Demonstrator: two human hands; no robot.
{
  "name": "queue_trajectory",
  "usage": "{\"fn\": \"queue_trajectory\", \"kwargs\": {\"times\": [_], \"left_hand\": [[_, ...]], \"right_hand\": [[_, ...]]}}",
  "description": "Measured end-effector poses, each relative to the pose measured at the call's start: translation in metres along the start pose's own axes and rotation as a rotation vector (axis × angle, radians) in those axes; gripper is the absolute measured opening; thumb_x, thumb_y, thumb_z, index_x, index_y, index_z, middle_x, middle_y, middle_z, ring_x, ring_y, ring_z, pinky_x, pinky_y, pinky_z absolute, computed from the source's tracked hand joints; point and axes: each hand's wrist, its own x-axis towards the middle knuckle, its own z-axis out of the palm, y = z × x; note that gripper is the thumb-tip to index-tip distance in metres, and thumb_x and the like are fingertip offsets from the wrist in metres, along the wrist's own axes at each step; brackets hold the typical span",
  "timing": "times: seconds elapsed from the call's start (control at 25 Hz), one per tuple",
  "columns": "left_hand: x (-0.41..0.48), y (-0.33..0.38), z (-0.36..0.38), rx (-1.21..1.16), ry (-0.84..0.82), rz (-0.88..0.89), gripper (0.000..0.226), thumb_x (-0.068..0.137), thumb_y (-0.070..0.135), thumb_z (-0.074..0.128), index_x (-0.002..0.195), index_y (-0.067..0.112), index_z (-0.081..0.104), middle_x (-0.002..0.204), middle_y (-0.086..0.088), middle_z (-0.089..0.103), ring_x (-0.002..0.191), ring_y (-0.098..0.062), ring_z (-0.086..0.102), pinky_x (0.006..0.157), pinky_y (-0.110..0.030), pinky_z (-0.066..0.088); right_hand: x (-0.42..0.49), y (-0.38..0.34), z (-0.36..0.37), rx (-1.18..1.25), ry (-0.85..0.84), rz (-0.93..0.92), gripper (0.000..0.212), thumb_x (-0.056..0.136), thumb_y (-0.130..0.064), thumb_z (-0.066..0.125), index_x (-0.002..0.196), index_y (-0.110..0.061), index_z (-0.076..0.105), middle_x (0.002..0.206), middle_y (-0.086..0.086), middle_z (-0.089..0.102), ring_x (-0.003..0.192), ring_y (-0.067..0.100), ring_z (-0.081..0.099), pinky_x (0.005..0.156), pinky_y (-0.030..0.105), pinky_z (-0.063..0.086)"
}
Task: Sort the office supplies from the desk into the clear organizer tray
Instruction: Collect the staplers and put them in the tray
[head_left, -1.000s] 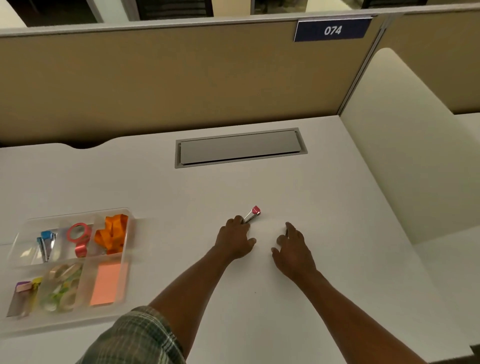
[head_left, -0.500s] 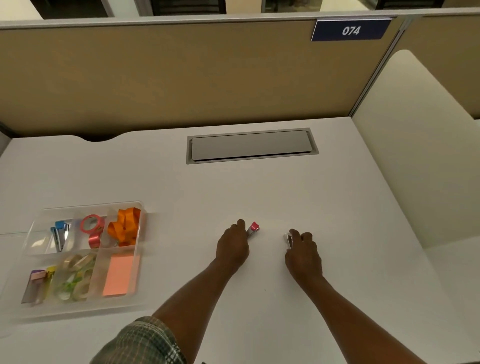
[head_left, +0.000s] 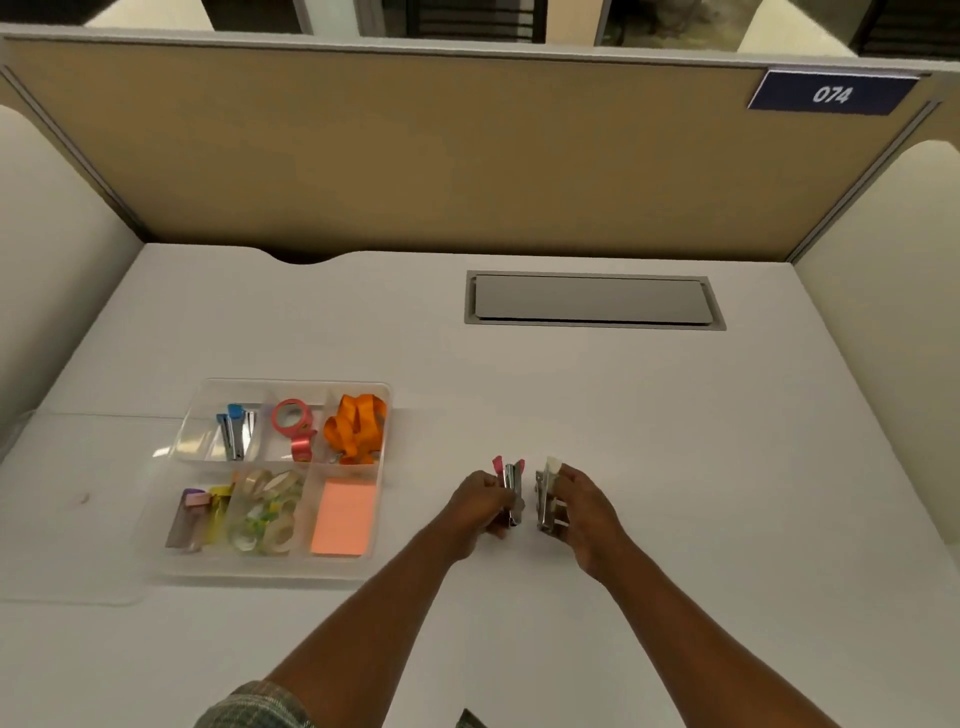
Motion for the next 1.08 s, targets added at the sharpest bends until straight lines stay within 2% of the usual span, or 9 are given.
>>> {"fn": "queue_trajectory", "kwargs": {"times": [0.08,0.2,0.36,0.48,0.56,0.6,0.76,0.88,1.08], "left_hand": [[-0.014,-0.001,-0.029,-0.047,0.021,0.038,0.005,0.078,0.005,0.061,0.079,0.009,0.06,0.074,-0.011,0.069,0.055,-0.016,0.058,0.048,-0.027,0.042],[-0.036,0.001,-0.075,-0.035,0.094,0.095,0.016,0.079,0.013,0.062,0.093,0.019,0.062,0.072,0.002,0.073,0.064,-0.012,0.064,0.052,-0.026,0.045],[-0.066,0.005,-0.138,-0.145,0.186,0.177,0.047,0.067,0.005,0.057,0.111,0.023,0.06,0.091,-0.007,0.071,0.074,-0.019,0.067,0.056,-0.032,0.053],[-0.084,0.006,-0.187,-0.223,0.246,0.226,0.032,0.077,0.009,0.058,0.103,0.025,0.067,0.082,-0.008,0.072,0.064,-0.02,0.065,0.054,-0.031,0.05],[-0.093,0.008,-0.22,-0.294,0.314,0.211,0.017,0.09,0.019,0.057,0.104,0.019,0.067,0.082,-0.01,0.071,0.062,-0.019,0.064,0.054,-0.03,0.046],[-0.096,0.008,-0.236,-0.321,0.349,0.202,0.017,0.093,0.022,0.056,0.104,0.017,0.067,0.081,-0.009,0.072,0.062,-0.018,0.063,0.054,-0.028,0.045],[-0.101,0.015,-0.289,-0.453,0.475,0.136,0.023,0.091,0.027,0.054,0.106,0.016,0.068,0.08,-0.005,0.066,0.067,-0.018,0.058,0.056,-0.027,0.042],[-0.099,0.022,-0.32,-0.579,0.53,0.096,0.021,0.088,0.03,0.058,0.102,0.019,0.069,0.077,-0.005,0.065,0.064,-0.02,0.06,0.058,-0.029,0.045],[-0.082,0.033,-0.346,-0.489,0.599,0.045,0.017,0.087,0.031,0.058,0.09,0.018,0.067,0.076,-0.004,0.067,0.064,-0.019,0.062,0.057,-0.027,0.046]], "right_hand": [[-0.003,0.0,0.034,0.024,-0.091,0.009,0.024,0.093,-0.034,0.06,0.108,-0.02,0.073,0.098,0.01,0.074,0.08,0.022,0.07,0.069,0.035,0.055],[-0.005,0.0,0.087,0.078,-0.153,0.032,0.032,0.094,-0.018,0.045,0.111,-0.013,0.072,0.101,0.012,0.074,0.081,0.024,0.07,0.068,0.035,0.054],[-0.009,-0.004,0.167,0.044,-0.282,0.021,0.034,0.1,-0.022,0.042,0.121,-0.01,0.066,0.105,0.014,0.073,0.08,0.024,0.068,0.079,0.04,0.058],[-0.016,-0.008,0.225,0.047,-0.348,0.021,0.032,0.098,-0.02,0.046,0.117,-0.005,0.067,0.104,0.017,0.075,0.086,0.029,0.07,0.089,0.047,0.059],[-0.019,-0.011,0.26,0.083,-0.401,0.002,0.031,0.096,-0.017,0.046,0.113,-0.004,0.068,0.104,0.018,0.074,0.087,0.031,0.07,0.084,0.047,0.061],[-0.02,-0.012,0.277,0.083,-0.414,-0.002,0.03,0.095,-0.016,0.044,0.111,-0.005,0.068,0.103,0.018,0.074,0.086,0.03,0.071,0.08,0.044,0.061],[-0.017,-0.014,0.336,-0.032,-0.369,0.002,0.032,0.095,-0.018,0.044,0.116,-0.006,0.065,0.101,0.012,0.071,0.082,0.022,0.069,0.073,0.036,0.055],[-0.012,-0.016,0.376,-0.111,-0.324,-0.007,0.025,0.092,-0.018,0.047,0.105,-0.007,0.065,0.085,0.009,0.067,0.067,0.02,0.064,0.065,0.033,0.053],[-0.001,-0.022,0.414,-0.113,-0.267,0.021,0.02,0.09,-0.027,0.054,0.092,-0.012,0.066,0.08,0.008,0.068,0.064,0.023,0.063,0.062,0.032,0.052]]}}
